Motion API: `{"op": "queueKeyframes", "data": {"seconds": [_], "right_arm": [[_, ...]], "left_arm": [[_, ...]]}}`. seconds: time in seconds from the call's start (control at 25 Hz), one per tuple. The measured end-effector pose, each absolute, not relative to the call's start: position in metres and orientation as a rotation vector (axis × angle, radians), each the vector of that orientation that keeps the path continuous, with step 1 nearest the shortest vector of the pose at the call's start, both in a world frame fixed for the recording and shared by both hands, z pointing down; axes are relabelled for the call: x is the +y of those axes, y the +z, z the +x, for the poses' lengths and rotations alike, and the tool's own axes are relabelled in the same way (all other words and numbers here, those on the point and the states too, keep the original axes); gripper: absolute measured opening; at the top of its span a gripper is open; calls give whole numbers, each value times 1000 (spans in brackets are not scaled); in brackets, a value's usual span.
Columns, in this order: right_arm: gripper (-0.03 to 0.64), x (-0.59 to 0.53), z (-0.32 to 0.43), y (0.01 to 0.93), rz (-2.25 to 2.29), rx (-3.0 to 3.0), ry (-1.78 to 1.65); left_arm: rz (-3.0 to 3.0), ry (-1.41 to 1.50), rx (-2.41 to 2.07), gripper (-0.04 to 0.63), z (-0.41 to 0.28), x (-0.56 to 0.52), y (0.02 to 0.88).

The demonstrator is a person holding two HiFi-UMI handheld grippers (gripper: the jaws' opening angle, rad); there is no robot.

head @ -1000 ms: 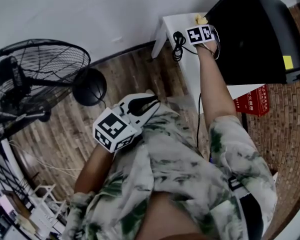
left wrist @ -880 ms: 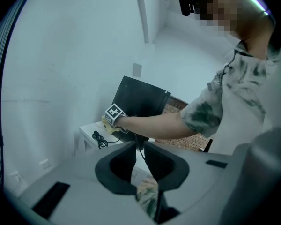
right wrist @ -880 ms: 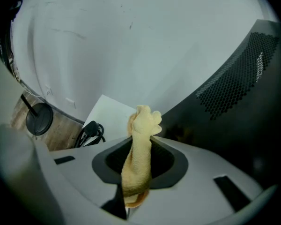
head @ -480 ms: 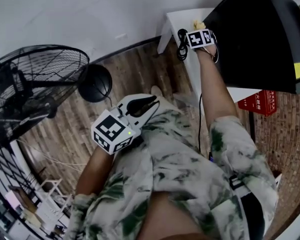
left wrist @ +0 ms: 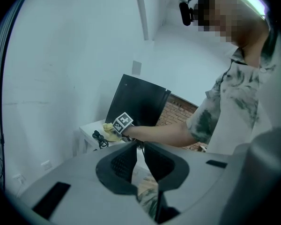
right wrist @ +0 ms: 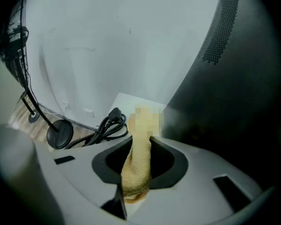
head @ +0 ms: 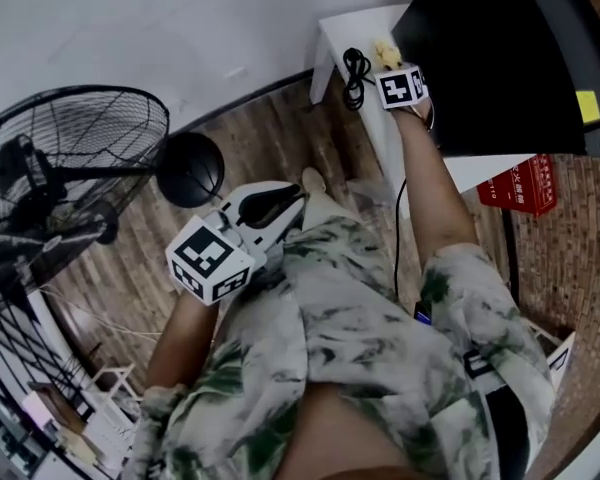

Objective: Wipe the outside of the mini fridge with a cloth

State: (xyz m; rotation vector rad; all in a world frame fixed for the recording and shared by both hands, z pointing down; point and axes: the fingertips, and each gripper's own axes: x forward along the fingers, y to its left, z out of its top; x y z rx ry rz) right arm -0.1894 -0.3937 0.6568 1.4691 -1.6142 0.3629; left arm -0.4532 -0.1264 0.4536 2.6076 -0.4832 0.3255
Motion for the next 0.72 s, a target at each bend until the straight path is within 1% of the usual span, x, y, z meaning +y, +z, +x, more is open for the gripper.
{"op": "queueKeyframes", "data": {"seconds": [0.24,0.44,0.72], "right_arm": [[98,-337,-198,644,1494,-1700,423],[98,-272,-213,622,1558,-1790,481],[97,-178,-242,610,1519,-1907,520]], "left_arm": [[2644,317,-442,55,-453,-110,447],[2670,312,-397,55,-454,-85,442],[2695,310,-326,55,-456,-56,446]]}}
